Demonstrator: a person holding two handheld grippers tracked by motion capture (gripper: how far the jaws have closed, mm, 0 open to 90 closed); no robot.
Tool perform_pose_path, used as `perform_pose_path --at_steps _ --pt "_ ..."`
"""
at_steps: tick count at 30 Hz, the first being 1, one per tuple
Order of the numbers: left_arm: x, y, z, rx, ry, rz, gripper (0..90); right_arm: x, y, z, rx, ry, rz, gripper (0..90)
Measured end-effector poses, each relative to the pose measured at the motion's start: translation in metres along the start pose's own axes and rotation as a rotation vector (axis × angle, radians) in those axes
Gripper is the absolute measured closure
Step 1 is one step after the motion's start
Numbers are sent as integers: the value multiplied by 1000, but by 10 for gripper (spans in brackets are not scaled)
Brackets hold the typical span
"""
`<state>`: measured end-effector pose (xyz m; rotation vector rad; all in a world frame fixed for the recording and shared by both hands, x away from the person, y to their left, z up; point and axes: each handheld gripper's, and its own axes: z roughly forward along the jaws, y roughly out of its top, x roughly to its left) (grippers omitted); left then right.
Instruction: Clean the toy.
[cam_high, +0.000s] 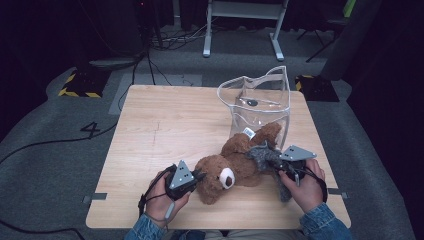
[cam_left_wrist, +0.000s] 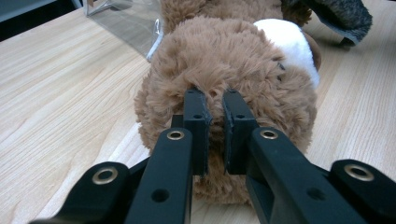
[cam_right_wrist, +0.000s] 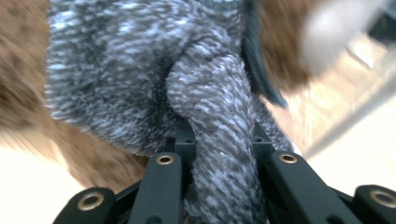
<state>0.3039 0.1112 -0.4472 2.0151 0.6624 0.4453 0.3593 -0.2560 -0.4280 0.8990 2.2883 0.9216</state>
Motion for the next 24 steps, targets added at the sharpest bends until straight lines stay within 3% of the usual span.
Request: perform_pose_path --at_steps 6,12,16,20,24 --pt "1 0 -2 -4 5 0 826 -9 -20 2 29 24 68 747" --pt "5 0 -6 6 73 40 832 -4 -24 -3 98 64 71 752" --pt "11 -1 -9 6 101 33 834 -2 -28 -10 120 70 80 752" --pt "12 -1 -9 2 104 27 834 -2 -24 -24 67 53 73 749" --pt "11 -1 -8 -3 107 24 833 15 -5 -40 -37 73 29 743"
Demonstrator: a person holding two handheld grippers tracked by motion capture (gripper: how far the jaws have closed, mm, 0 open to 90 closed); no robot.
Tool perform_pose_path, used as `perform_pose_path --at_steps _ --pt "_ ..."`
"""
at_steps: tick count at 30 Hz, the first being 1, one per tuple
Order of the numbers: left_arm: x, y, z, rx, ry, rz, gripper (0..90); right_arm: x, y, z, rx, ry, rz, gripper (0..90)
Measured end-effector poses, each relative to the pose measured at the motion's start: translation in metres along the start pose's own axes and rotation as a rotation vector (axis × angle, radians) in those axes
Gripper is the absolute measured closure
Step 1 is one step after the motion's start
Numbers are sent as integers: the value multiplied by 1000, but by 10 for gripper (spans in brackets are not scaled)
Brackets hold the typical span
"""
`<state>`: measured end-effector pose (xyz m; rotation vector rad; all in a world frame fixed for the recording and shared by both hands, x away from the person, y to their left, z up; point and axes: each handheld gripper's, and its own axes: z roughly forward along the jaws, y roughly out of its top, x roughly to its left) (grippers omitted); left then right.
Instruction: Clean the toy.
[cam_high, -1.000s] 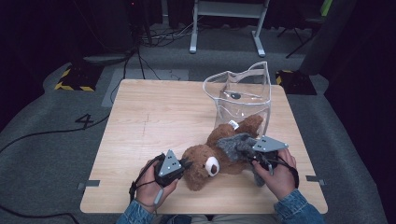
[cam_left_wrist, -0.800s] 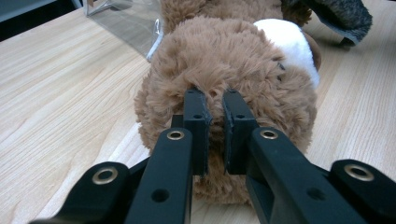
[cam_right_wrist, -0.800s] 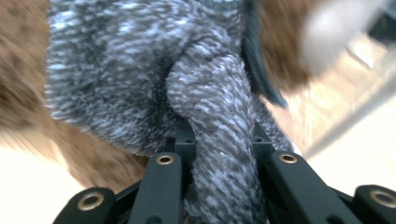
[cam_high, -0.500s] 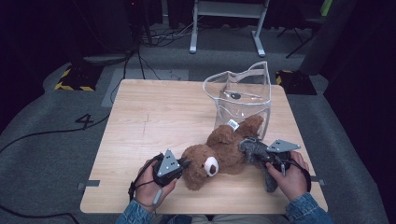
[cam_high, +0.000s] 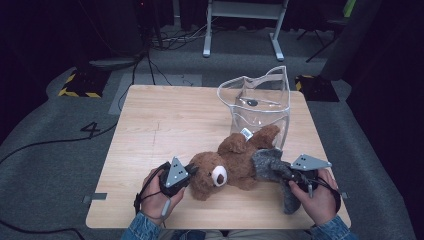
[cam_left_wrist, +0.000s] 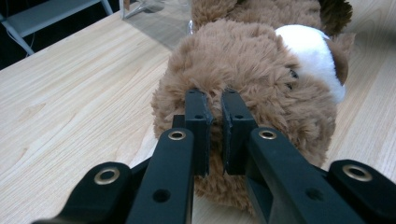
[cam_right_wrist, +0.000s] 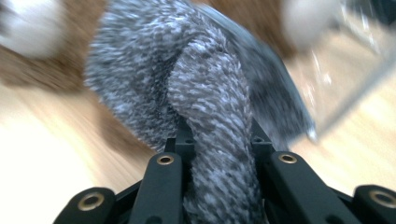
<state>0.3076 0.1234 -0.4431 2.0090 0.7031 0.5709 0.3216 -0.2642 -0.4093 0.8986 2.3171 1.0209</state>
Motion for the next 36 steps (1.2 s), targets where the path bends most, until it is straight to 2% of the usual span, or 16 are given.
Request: perform_pose_path --at_steps 1,4,7,9,11,14,16,17,20,25,31,34,36 --pt "-1 0 0 0 -1 0 832 5 5 -2 -26 6 -37 738" --pt "-2 -1 1 4 2 10 832 28 21 -2 -96 55 -84 732" --pt "-3 -2 2 13 8 23 833 51 34 9 -136 106 -126 732" --pt "-3 -2 2 14 7 29 833 60 39 20 -131 135 -136 732" --pt "-3 -3 2 9 6 22 833 68 41 33 -111 155 -161 732" --pt "-2 -3 3 9 1 19 833 75 40 54 -68 175 -173 733" --pt "-2 -4 2 14 1 27 833 75 36 65 -23 172 -159 733" --pt "-2 -4 3 8 1 18 833 73 34 69 -7 169 -154 735" --pt "-2 -3 3 5 -7 17 833 66 27 72 22 183 -153 740" --pt "-2 -3 3 5 -3 16 833 59 15 69 87 165 -163 741" --pt "-2 -4 3 0 -13 6 832 47 -2 64 109 168 -126 740" --pt "-1 -4 3 1 -12 3 832 41 -7 57 141 155 -112 741" --pt "-1 -4 3 2 -10 6 832 37 -10 50 180 123 -114 742"
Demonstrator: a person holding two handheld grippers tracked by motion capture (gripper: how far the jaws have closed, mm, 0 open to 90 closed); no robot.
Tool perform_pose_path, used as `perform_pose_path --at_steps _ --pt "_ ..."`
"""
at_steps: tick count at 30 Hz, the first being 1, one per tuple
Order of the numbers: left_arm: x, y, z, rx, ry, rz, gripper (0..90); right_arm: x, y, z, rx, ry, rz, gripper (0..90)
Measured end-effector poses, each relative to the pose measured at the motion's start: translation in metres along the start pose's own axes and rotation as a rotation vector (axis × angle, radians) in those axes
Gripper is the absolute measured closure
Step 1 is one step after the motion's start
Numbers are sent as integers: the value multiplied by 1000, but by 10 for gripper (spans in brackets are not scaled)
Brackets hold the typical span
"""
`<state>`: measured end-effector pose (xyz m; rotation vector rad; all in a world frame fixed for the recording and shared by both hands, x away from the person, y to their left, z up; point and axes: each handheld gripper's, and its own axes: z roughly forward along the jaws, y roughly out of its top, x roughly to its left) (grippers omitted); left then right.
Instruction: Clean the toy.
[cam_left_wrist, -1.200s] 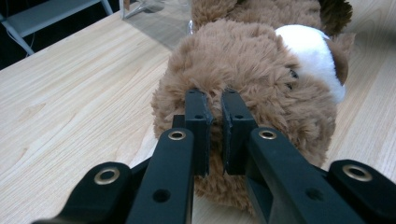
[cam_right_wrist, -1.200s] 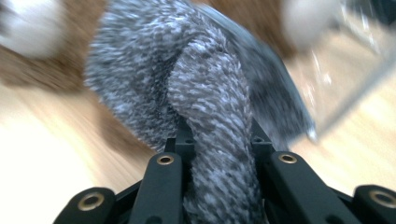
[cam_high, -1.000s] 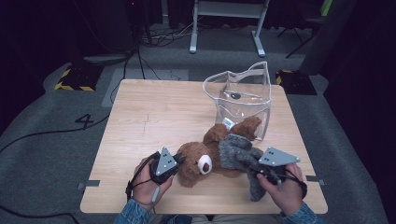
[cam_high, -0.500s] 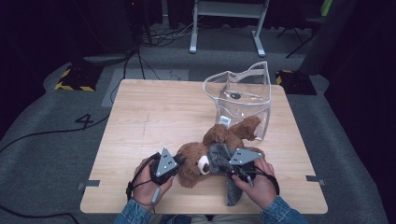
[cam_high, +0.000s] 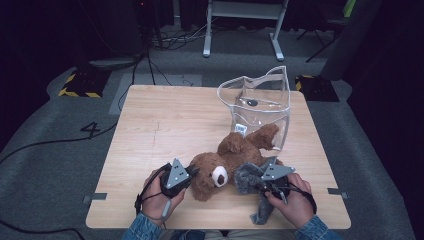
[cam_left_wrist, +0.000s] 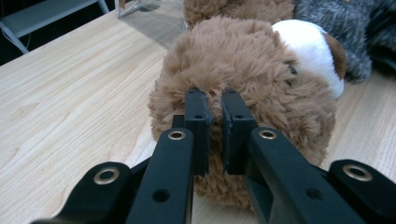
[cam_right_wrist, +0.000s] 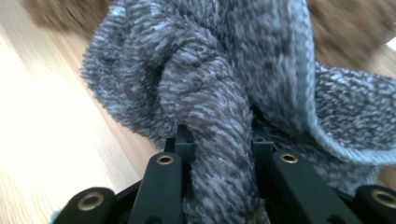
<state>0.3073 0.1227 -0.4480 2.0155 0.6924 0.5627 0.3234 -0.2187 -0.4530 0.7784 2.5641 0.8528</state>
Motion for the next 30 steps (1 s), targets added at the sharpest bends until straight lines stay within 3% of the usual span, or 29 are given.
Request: perform_pose_path --at_steps 1,3,8,12,16,19,21,24,30 --pt "0 0 0 -1 -2 -3 832 -2 -2 -4 9 -12 -10 741" --pt "-1 0 1 -1 0 -4 833 -4 -4 -14 -4 0 25 739" --pt "-2 1 2 5 5 5 833 -3 9 -44 -162 -58 -15 741" --pt "-1 1 2 2 1 -2 833 -13 20 -48 -236 -111 -19 734" --pt "0 0 1 -1 -3 -6 833 -31 15 -32 -188 -131 9 734" --pt "1 0 1 -3 -8 -9 832 -43 2 -20 -118 -137 44 736" --pt "0 0 1 -6 -9 -11 832 -49 -9 -13 -100 -148 68 737" --pt "1 0 1 -4 -7 -6 832 -56 -22 -15 -98 -151 112 738" --pt "1 0 2 0 -5 -9 832 -69 -40 -23 -39 -175 172 738"
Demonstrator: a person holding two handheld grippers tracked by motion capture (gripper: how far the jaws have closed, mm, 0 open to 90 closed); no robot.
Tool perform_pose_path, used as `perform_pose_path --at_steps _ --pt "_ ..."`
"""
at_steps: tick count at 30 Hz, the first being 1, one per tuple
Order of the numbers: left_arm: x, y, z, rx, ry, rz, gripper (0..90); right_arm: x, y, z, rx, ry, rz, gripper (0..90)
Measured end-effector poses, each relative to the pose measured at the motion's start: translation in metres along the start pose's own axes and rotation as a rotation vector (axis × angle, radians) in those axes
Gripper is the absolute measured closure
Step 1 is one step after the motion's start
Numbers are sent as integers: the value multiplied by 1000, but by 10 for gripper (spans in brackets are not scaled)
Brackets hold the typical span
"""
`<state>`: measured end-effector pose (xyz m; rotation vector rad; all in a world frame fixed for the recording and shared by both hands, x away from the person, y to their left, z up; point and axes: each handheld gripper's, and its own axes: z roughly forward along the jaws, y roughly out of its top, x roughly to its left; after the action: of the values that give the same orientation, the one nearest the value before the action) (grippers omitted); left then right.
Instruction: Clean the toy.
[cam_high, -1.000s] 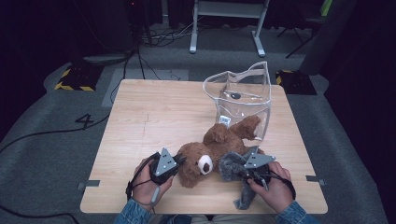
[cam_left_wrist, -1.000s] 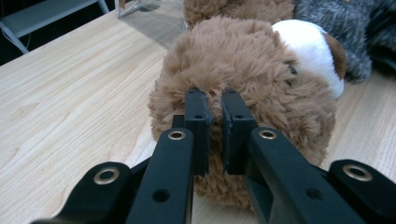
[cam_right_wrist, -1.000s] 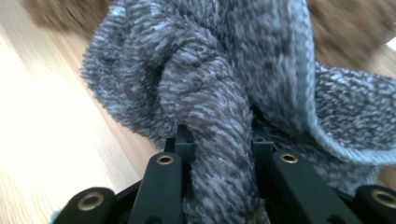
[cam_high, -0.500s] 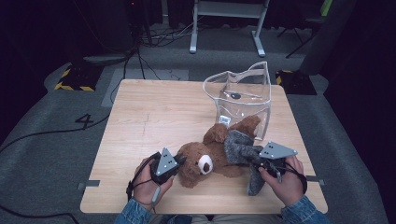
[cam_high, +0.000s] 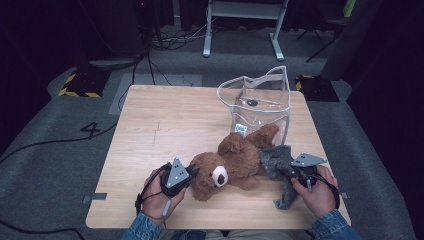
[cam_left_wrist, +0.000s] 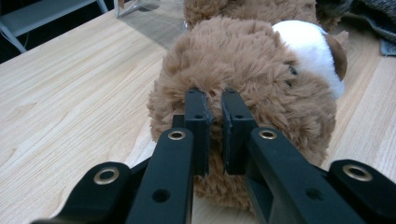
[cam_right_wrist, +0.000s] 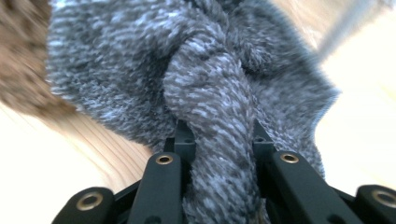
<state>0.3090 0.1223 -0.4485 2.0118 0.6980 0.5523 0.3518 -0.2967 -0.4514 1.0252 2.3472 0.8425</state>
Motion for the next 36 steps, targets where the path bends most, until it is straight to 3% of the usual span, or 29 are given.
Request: perform_pose_path --at_steps 5,11,19,24,27,30,36 --pt "1 0 0 2 0 0 832 -17 -20 0 84 -54 41 740" --pt "1 0 0 3 2 0 832 -35 -36 -9 103 -111 118 738" --pt "0 0 -1 0 4 2 831 -46 -33 -27 35 -149 189 736" --pt "0 0 -1 -3 2 7 831 -51 -31 -20 7 -142 238 718" --pt "-1 0 -1 -4 2 7 831 -48 -31 -1 32 -137 233 619" --pt "0 -1 -1 -5 2 5 829 -48 -30 11 0 -152 232 452" --pt "0 -1 -1 -9 -3 1 827 -41 -20 -9 -117 -151 190 399"
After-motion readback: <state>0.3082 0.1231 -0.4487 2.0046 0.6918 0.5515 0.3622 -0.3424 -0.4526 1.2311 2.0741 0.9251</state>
